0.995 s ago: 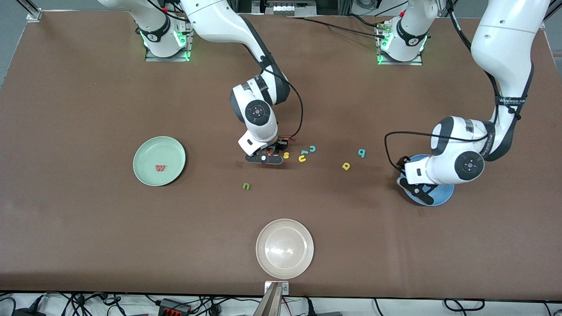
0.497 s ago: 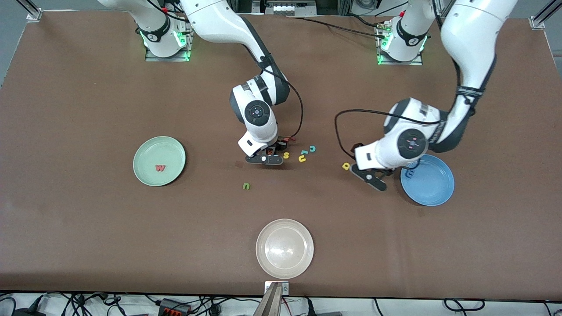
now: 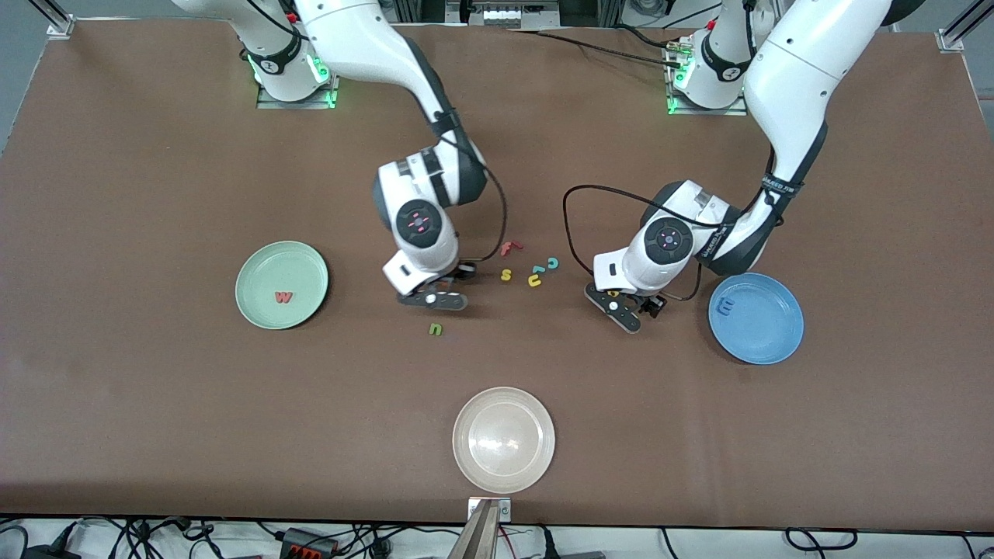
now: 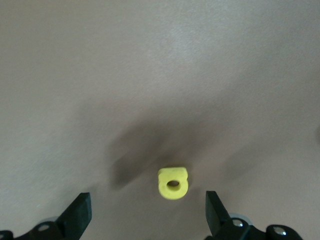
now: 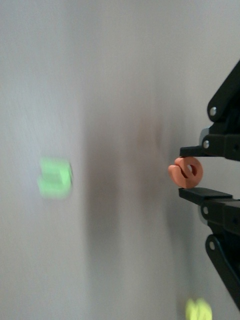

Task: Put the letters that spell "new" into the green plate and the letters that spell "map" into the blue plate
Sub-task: 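Release the blue 3 and grasp the yellow a with the left gripper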

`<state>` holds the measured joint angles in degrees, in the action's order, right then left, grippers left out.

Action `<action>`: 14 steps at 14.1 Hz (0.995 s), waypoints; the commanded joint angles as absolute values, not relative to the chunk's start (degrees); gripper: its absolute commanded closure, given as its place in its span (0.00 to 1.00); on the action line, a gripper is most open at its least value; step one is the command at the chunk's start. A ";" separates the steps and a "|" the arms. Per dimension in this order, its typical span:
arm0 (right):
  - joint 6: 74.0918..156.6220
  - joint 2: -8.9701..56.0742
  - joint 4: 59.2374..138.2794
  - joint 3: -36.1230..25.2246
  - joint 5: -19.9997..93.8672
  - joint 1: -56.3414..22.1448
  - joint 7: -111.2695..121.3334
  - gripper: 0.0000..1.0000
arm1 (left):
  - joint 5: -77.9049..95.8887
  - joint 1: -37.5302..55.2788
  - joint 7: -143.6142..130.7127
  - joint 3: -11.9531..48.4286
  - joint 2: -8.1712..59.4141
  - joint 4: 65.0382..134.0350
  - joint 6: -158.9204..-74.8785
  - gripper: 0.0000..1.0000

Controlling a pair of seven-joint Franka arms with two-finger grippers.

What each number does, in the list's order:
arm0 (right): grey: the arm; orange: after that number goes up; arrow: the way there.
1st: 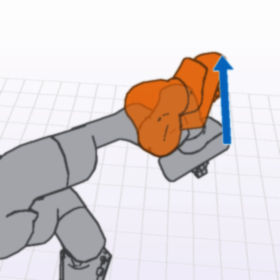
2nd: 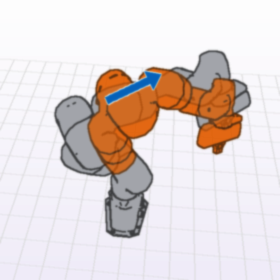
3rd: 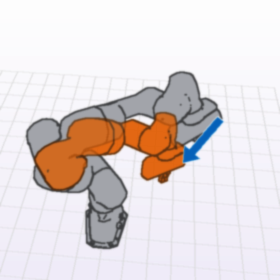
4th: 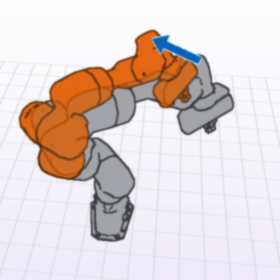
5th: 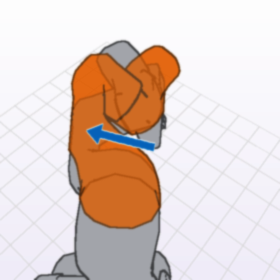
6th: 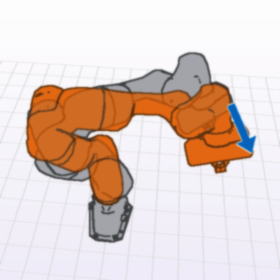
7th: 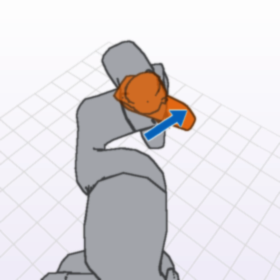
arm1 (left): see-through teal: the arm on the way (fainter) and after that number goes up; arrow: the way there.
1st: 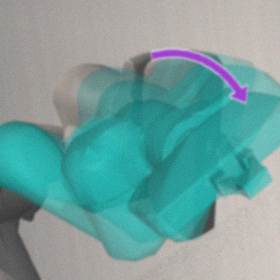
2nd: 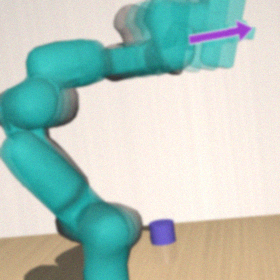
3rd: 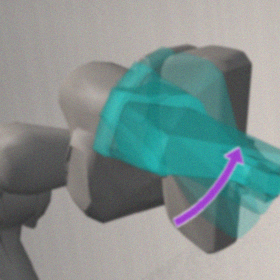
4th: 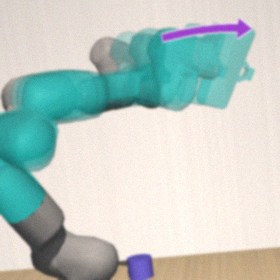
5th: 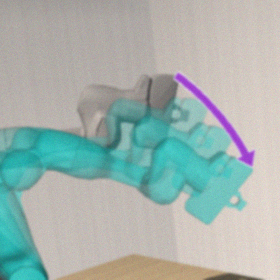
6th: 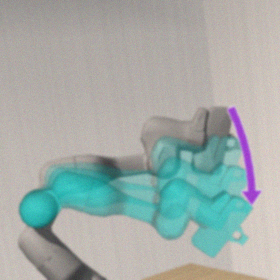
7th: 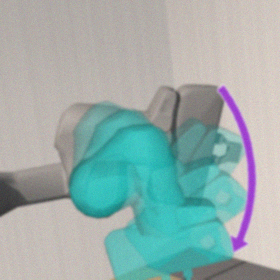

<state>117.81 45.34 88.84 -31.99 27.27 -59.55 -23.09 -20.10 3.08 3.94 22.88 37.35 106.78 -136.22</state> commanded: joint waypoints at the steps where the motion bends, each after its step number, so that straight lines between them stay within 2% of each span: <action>1: 113.73 41.24 95.68 -39.70 27.60 -61.95 -13.57 0.86 | -22.06 5.88 1.15 22.50 37.18 107.66 -137.02 0.02; 6: 114.25 39.64 106.24 -50.00 27.77 -64.43 2.95 0.86 | -30.58 5.88 1.06 22.59 37.88 107.58 -137.11 0.43; 8: 115.92 39.64 108.97 -50.97 27.86 -64.07 7.19 0.86 | -30.76 5.72 -0.17 22.59 38.32 107.58 -137.20 0.47; 10: 116.19 39.64 109.51 -51.33 27.86 -64.07 7.47 0.85 | -30.76 5.27 -1.14 22.68 38.67 107.49 -137.28 0.62; 12: 117.33 40.16 109.69 -51.33 27.77 -63.55 7.56 0.85 | -30.76 5.19 -3.94 22.76 38.41 107.40 -137.11 0.88; 13: 118.03 40.17 110.12 -51.33 27.77 -63.20 7.91 0.85 | -30.76 5.10 -4.22 22.76 37.97 107.32 -136.76 0.94; 14: 118.56 40.51 110.30 -51.33 27.77 -62.93 8.35 0.85 | -30.76 4.23 -4.04 22.76 37.19 107.23 -136.32 0.95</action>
